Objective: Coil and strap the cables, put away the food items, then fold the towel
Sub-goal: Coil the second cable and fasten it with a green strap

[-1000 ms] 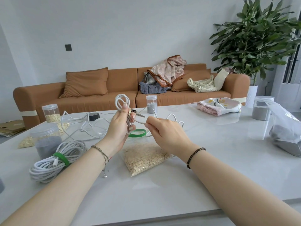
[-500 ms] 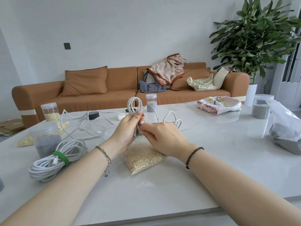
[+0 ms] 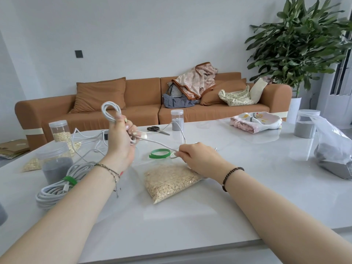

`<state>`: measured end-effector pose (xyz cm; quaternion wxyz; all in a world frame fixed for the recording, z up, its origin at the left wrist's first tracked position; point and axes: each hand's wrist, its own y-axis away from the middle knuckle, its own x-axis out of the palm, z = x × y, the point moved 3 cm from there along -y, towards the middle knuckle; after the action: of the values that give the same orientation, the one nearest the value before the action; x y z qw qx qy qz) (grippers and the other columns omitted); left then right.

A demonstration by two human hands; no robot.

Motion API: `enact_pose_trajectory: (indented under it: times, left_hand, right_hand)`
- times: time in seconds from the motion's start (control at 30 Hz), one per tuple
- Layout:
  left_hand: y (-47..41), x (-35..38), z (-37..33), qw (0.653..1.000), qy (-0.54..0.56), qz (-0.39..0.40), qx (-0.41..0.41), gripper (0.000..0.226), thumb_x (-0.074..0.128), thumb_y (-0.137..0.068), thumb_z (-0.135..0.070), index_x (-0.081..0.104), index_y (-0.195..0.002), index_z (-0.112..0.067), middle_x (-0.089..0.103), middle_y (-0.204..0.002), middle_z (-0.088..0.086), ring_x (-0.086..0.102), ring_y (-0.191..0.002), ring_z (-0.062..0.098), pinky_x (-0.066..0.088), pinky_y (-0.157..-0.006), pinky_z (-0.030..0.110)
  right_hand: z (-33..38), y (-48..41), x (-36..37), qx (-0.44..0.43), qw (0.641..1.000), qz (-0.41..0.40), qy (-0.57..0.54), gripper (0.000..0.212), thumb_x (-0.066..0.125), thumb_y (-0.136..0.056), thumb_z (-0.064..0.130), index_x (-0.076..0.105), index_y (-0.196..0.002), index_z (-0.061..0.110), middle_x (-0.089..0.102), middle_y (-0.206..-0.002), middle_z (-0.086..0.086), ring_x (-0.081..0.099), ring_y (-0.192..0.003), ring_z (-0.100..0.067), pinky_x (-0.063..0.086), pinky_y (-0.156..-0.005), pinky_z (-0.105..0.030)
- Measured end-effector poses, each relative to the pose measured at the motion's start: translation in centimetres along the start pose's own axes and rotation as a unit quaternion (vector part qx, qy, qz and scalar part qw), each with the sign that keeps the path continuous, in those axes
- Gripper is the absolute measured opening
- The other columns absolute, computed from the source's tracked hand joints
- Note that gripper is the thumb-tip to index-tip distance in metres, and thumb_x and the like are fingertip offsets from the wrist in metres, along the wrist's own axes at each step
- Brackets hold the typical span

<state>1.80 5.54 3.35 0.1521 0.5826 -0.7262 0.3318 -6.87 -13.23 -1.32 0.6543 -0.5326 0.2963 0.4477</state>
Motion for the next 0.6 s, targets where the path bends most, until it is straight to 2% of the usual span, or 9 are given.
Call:
enact_pose_trajectory:
  times: [0.1, 0.23, 0.3, 0.37, 0.47, 0.6]
  left_hand:
    - [0.1, 0.1, 0.5, 1.0, -0.009, -0.002, -0.02, 0.033, 0.039, -0.108, -0.039, 0.041, -0.08, -0.021, 0.031, -0.057, -0.01, 0.025, -0.05, 0.006, 0.026, -0.046, 0.015]
    - [1.1, 1.1, 1.9, 0.992, -0.012, 0.08, -0.097, 0.034, 0.043, -0.106, -0.037, 0.044, -0.078, -0.02, 0.031, -0.058, -0.008, 0.029, -0.05, 0.006, 0.03, -0.048, 0.015]
    - [1.3, 1.4, 2.1, 0.986, -0.014, 0.107, -0.126, 0.035, 0.043, -0.106, -0.037, 0.044, -0.076, -0.019, 0.032, -0.058, -0.007, 0.035, -0.051, 0.006, 0.039, -0.056, 0.018]
    - [1.3, 1.3, 2.4, 0.983, -0.031, 0.114, -0.144, 0.035, 0.043, -0.106, -0.037, 0.044, -0.077, -0.02, 0.034, -0.059, -0.007, 0.041, -0.054, 0.008, 0.048, -0.065, 0.022]
    - [1.2, 0.9, 2.8, 0.973, -0.073, 0.127, -0.179, 0.032, 0.043, -0.106, -0.039, 0.045, -0.081, -0.019, 0.039, -0.064, -0.006, 0.049, -0.062, 0.009, 0.056, -0.07, 0.028]
    - [1.7, 0.6, 3.1, 0.951, -0.127, 0.168, -0.227, 0.033, 0.043, -0.106, -0.038, 0.048, -0.08, -0.02, 0.049, -0.07, -0.006, 0.055, -0.067, 0.009, 0.056, -0.072, 0.032]
  right_hand:
    - [-0.7, -0.3, -0.2, 0.022, 0.998, -0.039, 0.035, 0.032, 0.04, -0.106, 0.04, 0.054, -0.085, 0.021, 0.061, -0.077, -0.001, 0.059, -0.08, -0.03, 0.043, -0.063, -0.035]
    - [-2.0, -0.7, -0.6, 0.006, 0.999, -0.053, 0.007, 0.028, 0.046, -0.106, 0.032, 0.069, -0.104, 0.017, 0.064, -0.093, -0.002, 0.062, -0.09, -0.028, 0.048, -0.069, -0.036]
    - [-1.9, -0.8, -0.8, -0.043, 0.995, -0.076, -0.048, 0.029, 0.05, -0.104, 0.036, 0.073, -0.111, 0.021, 0.058, -0.087, 0.004, 0.057, -0.088, -0.02, 0.041, -0.069, -0.034]
    - [-1.1, -0.8, -1.1, -0.106, 0.986, -0.116, -0.056, 0.037, 0.049, -0.099, 0.049, 0.076, -0.111, 0.026, 0.049, -0.077, 0.012, 0.047, -0.082, -0.014, 0.034, -0.071, -0.031]
    - [-0.3, -0.8, -1.6, -0.146, 0.975, -0.161, -0.042, 0.048, 0.041, -0.094, 0.062, 0.077, -0.105, 0.033, 0.037, -0.07, 0.016, 0.04, -0.077, -0.014, 0.038, -0.076, -0.034]
    - [0.3, -0.6, -2.2, -0.166, 0.974, -0.155, 0.017, 0.049, 0.037, -0.093, 0.066, 0.077, -0.104, 0.039, 0.033, -0.069, 0.015, 0.035, -0.077, -0.014, 0.04, -0.077, -0.038]
